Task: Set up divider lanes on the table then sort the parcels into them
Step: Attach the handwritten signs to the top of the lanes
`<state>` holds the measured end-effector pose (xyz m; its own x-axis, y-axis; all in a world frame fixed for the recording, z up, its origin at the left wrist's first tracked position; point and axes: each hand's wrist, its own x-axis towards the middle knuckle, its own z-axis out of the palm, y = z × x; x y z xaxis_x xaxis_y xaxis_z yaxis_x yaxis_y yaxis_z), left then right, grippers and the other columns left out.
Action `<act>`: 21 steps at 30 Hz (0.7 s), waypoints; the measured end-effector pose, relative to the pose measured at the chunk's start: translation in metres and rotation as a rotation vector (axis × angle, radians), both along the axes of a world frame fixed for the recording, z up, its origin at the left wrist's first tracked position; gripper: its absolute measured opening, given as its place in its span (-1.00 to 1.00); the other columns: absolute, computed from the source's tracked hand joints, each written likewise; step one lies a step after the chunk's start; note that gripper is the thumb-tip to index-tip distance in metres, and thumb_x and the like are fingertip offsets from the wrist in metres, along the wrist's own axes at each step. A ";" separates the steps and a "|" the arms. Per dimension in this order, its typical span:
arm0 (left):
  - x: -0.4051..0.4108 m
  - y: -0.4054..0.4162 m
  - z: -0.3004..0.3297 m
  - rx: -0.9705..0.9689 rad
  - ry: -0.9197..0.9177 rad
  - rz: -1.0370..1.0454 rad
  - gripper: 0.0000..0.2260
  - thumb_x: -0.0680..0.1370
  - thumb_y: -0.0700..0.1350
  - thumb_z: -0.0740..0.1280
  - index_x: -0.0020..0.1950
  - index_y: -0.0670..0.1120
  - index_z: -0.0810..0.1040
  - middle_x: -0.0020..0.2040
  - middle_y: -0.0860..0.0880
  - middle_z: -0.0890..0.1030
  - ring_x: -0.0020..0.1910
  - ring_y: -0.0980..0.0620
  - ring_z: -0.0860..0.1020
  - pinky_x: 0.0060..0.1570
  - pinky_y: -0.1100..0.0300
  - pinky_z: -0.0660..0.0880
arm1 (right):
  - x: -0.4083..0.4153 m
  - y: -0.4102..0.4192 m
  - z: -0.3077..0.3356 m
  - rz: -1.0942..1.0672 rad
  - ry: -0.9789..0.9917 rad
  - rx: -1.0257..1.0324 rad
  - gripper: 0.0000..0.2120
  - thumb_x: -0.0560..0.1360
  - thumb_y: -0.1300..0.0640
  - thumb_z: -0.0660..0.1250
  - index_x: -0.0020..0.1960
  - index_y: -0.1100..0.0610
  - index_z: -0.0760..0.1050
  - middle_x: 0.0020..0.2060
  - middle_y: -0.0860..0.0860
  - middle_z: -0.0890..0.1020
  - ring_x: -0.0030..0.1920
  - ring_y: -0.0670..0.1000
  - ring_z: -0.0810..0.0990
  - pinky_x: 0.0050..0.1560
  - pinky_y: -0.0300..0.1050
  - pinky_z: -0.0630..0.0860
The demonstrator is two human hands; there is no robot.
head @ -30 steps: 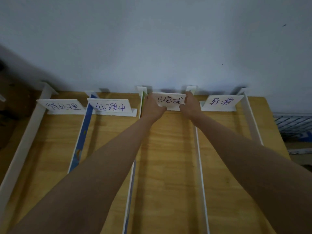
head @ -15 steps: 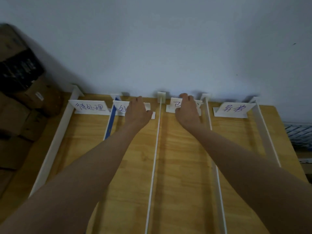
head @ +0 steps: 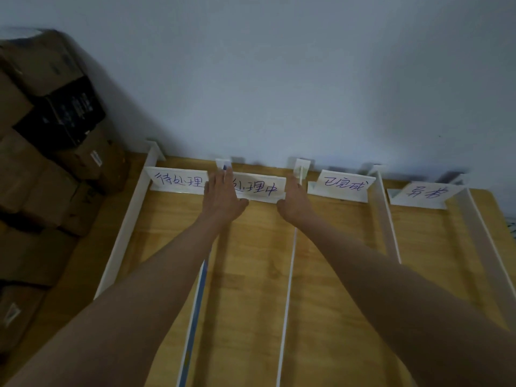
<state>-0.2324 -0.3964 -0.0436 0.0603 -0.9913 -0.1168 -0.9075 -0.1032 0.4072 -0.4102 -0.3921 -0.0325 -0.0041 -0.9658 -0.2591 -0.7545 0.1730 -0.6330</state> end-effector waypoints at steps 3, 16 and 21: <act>0.001 -0.003 -0.001 -0.013 0.029 -0.009 -0.13 0.45 0.02 0.45 0.60 -0.17 0.02 0.54 -0.14 0.21 0.53 -0.15 0.11 0.51 -0.07 0.11 | 0.003 -0.005 -0.002 -0.023 -0.044 0.025 -0.45 0.49 0.37 0.24 0.45 0.26 0.22 0.27 0.18 0.43 0.25 0.17 0.45 0.02 -0.09 0.39; -0.007 0.020 0.013 0.032 0.010 -0.068 -0.19 0.50 -0.04 0.42 0.60 -0.16 0.03 0.61 -0.13 0.02 0.58 -0.12 0.01 0.53 0.00 0.05 | -0.020 0.013 0.015 0.048 -0.010 -0.006 -0.41 0.53 0.38 0.20 0.53 0.18 0.17 0.40 0.19 0.38 0.39 0.21 0.37 0.29 0.05 0.41; -0.013 0.084 0.046 0.029 0.011 -0.049 -0.31 0.52 -0.10 0.40 0.56 -0.19 0.17 0.55 -0.18 0.19 0.52 -0.15 0.19 0.46 0.01 0.18 | -0.028 0.061 0.035 0.026 0.053 -0.010 -0.52 0.53 0.33 0.27 0.43 0.18 0.31 0.34 0.22 0.36 0.31 0.21 0.43 0.11 -0.10 0.39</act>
<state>-0.2452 -0.3128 0.0024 0.0099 -0.9893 -0.1458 -0.9072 -0.0702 0.4149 -0.4381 -0.3315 0.0029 0.0077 -0.9682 -0.2500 -0.7911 0.1470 -0.5937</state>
